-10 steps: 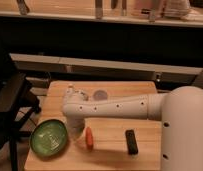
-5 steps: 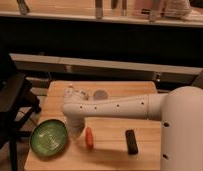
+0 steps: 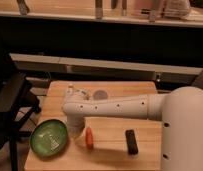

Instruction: Push the ceramic bowl across the table

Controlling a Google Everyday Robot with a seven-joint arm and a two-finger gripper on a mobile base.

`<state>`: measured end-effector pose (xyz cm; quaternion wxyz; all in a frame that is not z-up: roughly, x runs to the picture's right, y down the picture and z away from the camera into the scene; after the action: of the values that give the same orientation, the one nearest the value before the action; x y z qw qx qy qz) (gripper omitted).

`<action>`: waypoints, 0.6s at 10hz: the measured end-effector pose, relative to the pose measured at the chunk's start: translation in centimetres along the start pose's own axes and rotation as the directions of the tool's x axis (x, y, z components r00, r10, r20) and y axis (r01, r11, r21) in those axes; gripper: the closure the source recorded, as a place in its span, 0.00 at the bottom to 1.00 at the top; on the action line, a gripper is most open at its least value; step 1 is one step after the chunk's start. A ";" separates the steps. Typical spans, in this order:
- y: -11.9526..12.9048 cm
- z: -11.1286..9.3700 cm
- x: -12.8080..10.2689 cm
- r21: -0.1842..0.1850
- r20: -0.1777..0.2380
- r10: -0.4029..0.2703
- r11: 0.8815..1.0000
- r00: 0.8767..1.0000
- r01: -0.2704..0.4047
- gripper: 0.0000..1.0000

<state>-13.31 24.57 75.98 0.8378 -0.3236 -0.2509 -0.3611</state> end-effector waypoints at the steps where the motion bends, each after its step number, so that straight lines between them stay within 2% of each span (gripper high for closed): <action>1: 0.0 0.0 0.0 0.000 0.002 -0.003 1.000 1.000 0.003 0.99; 6: -0.1 0.0 0.2 0.003 0.009 -0.013 1.000 1.000 0.013 0.99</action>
<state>-13.24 24.41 76.16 0.8348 -0.3222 -0.2572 -0.3649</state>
